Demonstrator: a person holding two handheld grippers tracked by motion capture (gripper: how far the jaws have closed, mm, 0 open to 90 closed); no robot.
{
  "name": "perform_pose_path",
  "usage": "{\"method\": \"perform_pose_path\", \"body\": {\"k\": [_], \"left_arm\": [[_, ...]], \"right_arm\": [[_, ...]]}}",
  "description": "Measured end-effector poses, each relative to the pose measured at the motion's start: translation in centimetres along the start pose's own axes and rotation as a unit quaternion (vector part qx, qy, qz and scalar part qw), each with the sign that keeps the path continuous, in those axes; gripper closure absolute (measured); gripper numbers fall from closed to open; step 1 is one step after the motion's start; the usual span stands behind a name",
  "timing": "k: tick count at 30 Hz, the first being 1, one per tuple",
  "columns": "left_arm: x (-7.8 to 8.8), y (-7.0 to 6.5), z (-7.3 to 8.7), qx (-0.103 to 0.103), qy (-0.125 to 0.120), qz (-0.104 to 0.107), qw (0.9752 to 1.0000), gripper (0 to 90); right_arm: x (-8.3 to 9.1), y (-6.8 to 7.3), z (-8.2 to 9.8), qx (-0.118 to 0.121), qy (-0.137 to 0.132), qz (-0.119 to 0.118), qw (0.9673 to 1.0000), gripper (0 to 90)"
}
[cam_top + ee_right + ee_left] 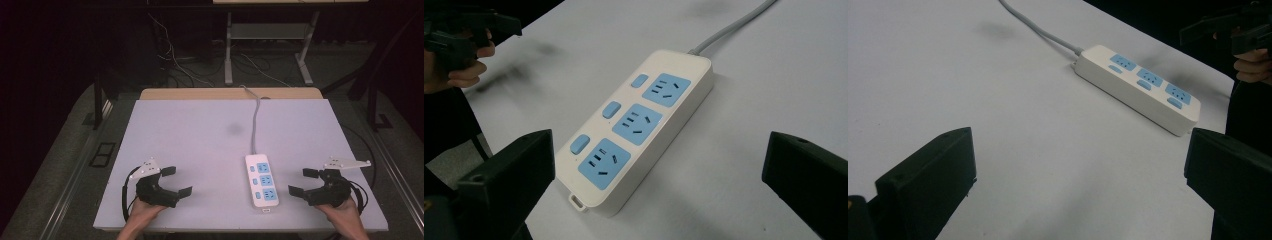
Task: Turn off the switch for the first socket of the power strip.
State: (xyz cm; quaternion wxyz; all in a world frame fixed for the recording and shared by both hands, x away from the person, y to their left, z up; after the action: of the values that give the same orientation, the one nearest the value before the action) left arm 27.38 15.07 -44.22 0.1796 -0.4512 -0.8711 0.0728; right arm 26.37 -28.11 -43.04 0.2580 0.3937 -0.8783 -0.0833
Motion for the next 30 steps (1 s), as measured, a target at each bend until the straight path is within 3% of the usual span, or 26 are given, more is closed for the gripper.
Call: {"method": "perform_pose_path", "body": {"k": [17, 30], "left_arm": [[0.0, 0.0, 0.0, 0.002, 0.001, -0.004, 1.0, 0.0], [0.0, 0.0, 0.1, 0.003, 0.001, -0.003, 1.0, 0.0]], "right_arm": [[-0.3, 0.2, -2.0, 0.021, 0.023, -0.009, 0.9995, 0.4], [-1.7, 0.3, -4.1, 0.039, 0.031, -0.015, 0.9987, 0.4]]}}
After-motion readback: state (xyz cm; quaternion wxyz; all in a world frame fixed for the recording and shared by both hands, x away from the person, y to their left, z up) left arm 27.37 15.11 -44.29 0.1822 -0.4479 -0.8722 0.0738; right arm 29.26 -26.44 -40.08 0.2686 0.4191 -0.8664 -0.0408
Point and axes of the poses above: each handheld gripper's, and its own axes: x roughly backward along the jaws, z roughly out of its underside, y roughly to its left, the point moved 4 cm from there along -x, roughly forward along the jaws, and after that the axes turned 10 degrees about -y, right-handed, at the moved point
